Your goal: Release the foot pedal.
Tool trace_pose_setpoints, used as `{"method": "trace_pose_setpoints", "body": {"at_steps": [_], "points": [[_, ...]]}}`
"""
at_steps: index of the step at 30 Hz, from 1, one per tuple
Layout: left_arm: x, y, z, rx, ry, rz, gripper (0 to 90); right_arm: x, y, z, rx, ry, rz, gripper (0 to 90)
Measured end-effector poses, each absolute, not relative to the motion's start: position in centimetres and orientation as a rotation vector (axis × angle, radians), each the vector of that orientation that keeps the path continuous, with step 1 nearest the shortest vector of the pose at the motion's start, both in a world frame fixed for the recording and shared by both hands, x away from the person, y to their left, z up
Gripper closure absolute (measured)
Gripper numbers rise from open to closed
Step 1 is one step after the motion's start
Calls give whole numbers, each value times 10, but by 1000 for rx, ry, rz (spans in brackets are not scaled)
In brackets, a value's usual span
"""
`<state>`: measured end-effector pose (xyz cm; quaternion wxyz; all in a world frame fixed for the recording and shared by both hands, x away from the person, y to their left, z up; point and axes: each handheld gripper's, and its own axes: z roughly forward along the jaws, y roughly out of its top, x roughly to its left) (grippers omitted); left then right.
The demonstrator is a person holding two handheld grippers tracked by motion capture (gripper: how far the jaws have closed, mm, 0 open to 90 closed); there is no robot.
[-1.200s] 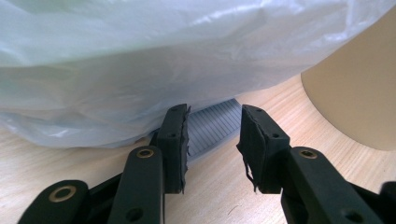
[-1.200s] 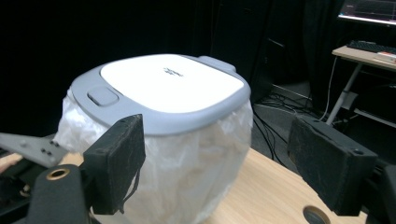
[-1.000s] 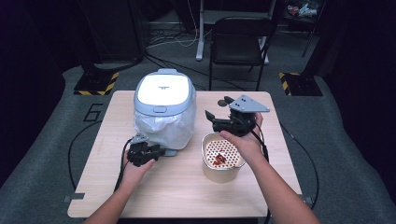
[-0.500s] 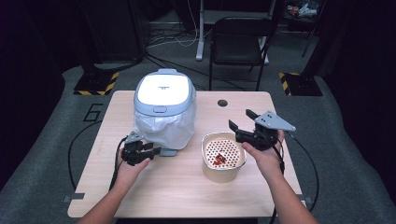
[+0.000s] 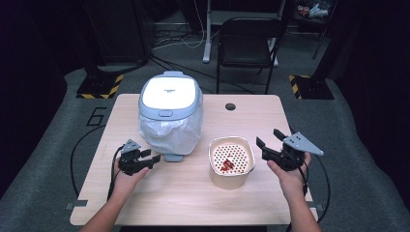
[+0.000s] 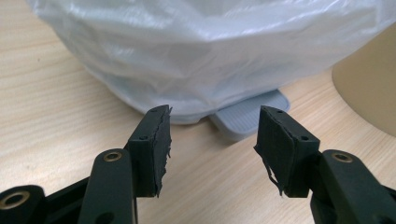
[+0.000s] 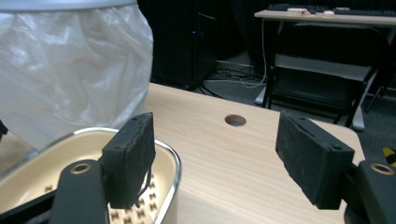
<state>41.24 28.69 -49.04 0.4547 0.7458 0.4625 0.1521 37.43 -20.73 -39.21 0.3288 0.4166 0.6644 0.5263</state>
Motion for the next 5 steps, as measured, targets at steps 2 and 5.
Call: {"method": "trace_pose_setpoints", "body": {"at_steps": [2,5], "points": [[412,289,-491,1835,1143,377,448,372,-213,-398,1108,1737,1361,269],[412,291,-491,1828,1144,388,440,368,-221,-411,1134,1729,1286,250]]}}
